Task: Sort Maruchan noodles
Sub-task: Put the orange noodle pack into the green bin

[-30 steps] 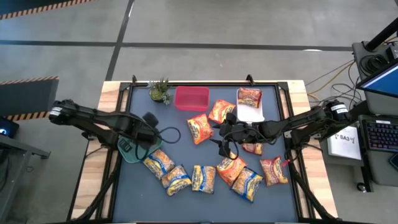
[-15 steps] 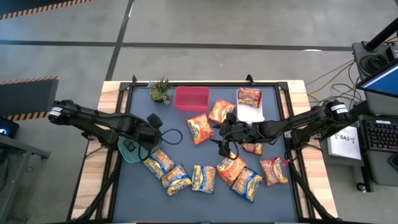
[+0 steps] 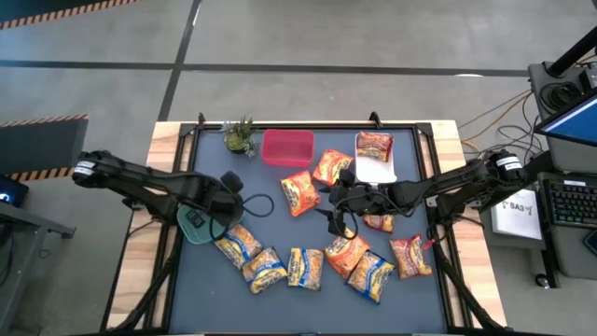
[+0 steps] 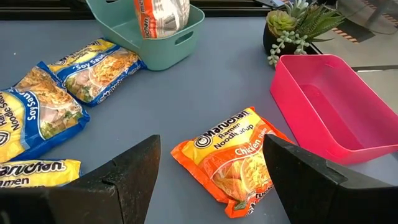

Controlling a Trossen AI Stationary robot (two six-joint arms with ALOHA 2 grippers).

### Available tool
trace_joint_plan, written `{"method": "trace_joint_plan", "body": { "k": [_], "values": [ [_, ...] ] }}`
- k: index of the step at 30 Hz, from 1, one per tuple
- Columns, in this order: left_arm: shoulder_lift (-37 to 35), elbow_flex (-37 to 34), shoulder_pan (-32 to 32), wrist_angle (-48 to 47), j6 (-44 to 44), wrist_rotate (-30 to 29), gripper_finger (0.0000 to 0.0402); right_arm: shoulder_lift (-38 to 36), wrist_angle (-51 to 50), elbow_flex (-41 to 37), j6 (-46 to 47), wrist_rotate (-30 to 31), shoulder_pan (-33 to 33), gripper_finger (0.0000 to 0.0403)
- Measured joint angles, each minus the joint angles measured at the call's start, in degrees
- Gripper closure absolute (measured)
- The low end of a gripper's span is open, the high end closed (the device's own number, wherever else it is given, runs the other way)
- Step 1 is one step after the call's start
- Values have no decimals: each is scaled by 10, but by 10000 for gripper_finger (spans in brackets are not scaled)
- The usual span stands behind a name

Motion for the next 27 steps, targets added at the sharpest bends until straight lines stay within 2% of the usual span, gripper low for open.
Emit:
{"method": "trace_joint_plan", "body": {
  "k": [7,15,23,27],
  "values": [
    [0,-35,0,28,8,-10,317,0,3,0,0,0,0,131],
    [0,-40,0,36,10,-11,307,0,6,0,0,0,0,131],
    [0,-41,0,53,14,-54,243,0,6,0,0,-1,0,131],
    [0,-41,0,59,18,-56,206,0,6,0,0,-1,0,131]
  ]
}}
